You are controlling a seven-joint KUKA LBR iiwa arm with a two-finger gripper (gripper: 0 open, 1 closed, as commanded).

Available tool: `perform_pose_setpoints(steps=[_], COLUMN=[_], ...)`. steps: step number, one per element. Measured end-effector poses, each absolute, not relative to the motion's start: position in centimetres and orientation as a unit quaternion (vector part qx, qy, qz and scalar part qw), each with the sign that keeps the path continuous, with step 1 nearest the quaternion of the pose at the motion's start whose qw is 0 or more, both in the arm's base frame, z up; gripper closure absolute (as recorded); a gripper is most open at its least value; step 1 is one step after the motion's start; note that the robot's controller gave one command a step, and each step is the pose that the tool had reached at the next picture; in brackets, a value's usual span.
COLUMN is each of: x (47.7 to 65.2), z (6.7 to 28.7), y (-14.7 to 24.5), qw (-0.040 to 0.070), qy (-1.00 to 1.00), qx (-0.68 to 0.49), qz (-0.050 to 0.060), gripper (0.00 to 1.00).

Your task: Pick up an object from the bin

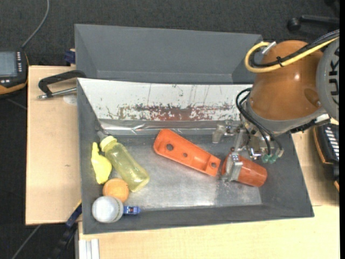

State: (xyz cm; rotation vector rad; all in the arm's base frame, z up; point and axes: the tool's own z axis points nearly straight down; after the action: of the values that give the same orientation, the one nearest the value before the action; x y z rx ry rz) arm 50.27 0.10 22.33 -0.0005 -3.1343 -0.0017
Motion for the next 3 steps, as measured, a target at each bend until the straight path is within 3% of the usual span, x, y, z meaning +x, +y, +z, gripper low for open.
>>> perform_pose_setpoints(steps=[1, 2, 3], x=[50.4, 50.8, 52.2], z=[22.8, 17.9, 14.6], y=[0.1, -0.5, 0.1], qw=[-0.001, -0.003, -0.001], qy=[-1.000, -1.000, -0.999], qx=[0.000, -0.002, 0.033], qz=[-0.001, -0.001, -0.001], gripper=[0.00, 0.00, 0.00])
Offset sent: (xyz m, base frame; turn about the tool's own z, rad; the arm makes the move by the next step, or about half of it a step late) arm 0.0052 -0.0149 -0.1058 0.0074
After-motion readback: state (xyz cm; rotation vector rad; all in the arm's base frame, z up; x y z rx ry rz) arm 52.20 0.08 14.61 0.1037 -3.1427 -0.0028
